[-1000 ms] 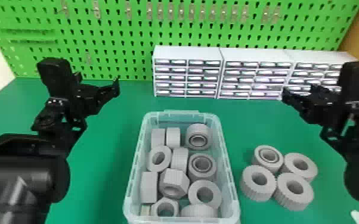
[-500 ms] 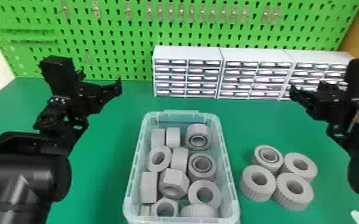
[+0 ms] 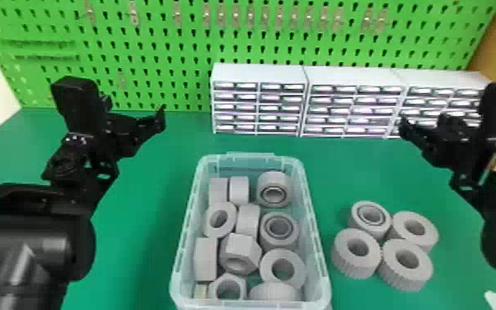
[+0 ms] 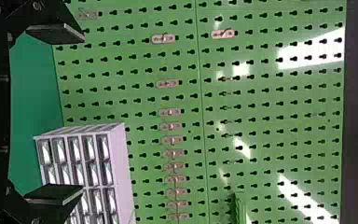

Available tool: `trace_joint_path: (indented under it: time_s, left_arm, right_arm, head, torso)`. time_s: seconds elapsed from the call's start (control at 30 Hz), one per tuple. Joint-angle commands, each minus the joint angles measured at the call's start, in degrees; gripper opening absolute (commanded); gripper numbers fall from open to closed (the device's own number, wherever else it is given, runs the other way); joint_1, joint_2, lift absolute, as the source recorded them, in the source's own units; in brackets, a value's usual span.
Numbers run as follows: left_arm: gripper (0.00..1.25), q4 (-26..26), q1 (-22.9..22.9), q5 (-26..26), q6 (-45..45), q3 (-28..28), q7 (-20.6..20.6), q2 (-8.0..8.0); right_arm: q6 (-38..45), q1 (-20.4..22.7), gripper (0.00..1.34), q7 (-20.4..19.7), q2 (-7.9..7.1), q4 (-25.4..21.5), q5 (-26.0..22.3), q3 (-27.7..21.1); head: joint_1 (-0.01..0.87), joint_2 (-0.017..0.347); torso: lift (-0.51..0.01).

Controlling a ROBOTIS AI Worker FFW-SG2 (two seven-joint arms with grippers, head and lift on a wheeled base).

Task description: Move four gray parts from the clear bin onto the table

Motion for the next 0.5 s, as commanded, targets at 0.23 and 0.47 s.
trace_joint_path:
  time_s: [0.23,0.47]
  left_arm:
    - [1.11,-0.2,-0.4,-0.6,0.0,-0.1,0.0,-0.1]
    - [1.11,-1.5,-0.3,-1.7,0.1,0.8,0.0,-0.1]
  right_arm:
    - [0.0,-1.8,0.87,0.0,-0.17,0.6,0.1,1.4]
    - [0.0,-2.5,0.87,0.0,-0.34,0.9,-1.0,2.5]
  head:
    - [0.686,0.026]
    - [0.686,0.026]
  torso:
    - [-0.05]
    - [-0.05]
